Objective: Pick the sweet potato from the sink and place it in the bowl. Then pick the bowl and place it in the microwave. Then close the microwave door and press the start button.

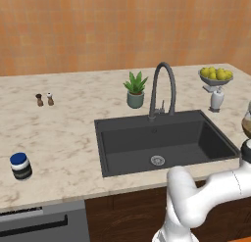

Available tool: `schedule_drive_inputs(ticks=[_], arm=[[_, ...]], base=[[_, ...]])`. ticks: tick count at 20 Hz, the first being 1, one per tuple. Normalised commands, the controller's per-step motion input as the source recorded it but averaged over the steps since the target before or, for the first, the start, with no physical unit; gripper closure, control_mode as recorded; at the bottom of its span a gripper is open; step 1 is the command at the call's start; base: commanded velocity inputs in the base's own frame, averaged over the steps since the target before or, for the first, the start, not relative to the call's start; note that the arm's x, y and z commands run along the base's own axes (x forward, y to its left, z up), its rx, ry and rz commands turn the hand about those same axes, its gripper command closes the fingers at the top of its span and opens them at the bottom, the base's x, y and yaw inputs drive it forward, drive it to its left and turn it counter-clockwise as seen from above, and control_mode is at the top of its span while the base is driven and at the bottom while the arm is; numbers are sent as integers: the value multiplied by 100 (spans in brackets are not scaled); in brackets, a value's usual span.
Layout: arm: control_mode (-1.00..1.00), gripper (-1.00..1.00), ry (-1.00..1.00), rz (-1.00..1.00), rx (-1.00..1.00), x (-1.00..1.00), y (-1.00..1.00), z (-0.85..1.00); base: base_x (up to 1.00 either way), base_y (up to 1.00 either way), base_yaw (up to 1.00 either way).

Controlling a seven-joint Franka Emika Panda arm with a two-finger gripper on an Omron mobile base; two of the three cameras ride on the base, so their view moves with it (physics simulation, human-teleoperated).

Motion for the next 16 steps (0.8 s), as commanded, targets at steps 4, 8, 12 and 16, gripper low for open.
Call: schedule_drive_inputs(ticks=[4,8,12,16], arm=[[-100,-100,0,0,0,15,-3,-18],[-100,-100,-2,0,0,1,4,-1],[-100,-100,-19,1,-19,-61,83,0],[-100,-100,-4,8,-52,-37,100,3]], base=[[0,0,0],[0,0,0],[0,0,0],[0,0,0]])
